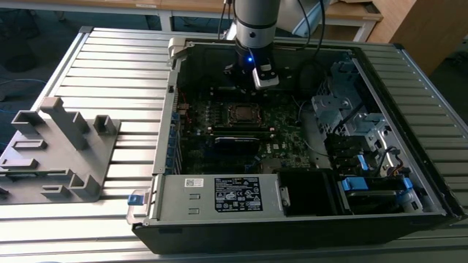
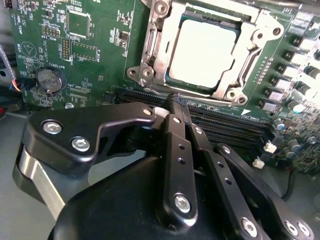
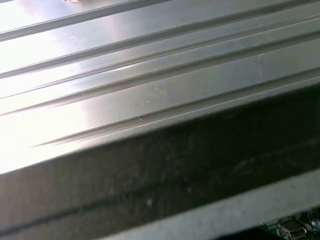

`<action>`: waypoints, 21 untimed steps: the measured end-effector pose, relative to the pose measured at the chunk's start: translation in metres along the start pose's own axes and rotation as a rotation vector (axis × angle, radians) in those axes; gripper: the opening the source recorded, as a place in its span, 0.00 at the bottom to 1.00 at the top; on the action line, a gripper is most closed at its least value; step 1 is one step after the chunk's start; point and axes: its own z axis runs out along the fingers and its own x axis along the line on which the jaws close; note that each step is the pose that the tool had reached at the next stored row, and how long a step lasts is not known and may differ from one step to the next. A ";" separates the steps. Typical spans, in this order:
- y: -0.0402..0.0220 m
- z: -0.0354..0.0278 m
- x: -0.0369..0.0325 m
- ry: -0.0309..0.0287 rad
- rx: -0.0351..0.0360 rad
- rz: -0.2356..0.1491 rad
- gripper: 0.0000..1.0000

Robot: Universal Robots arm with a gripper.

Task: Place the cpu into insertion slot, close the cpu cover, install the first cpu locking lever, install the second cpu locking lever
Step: 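Install the first cpu locking lever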

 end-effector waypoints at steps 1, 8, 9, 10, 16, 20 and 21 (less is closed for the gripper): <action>-0.0009 0.0000 -0.0001 0.0001 0.0001 -0.003 0.11; -0.0085 -0.0002 0.0001 0.0001 0.0023 -0.015 0.11; -0.0096 -0.0002 0.0002 0.0000 0.0029 -0.016 0.11; -0.0109 -0.0003 0.0001 -0.0001 0.0034 -0.017 0.11; -0.0156 -0.0005 0.0006 -0.0067 0.0279 -0.023 0.11; -0.0183 -0.0006 0.0004 -0.0123 0.0498 -0.027 0.11; -0.0192 -0.0007 0.0003 -0.0132 0.0530 -0.028 0.11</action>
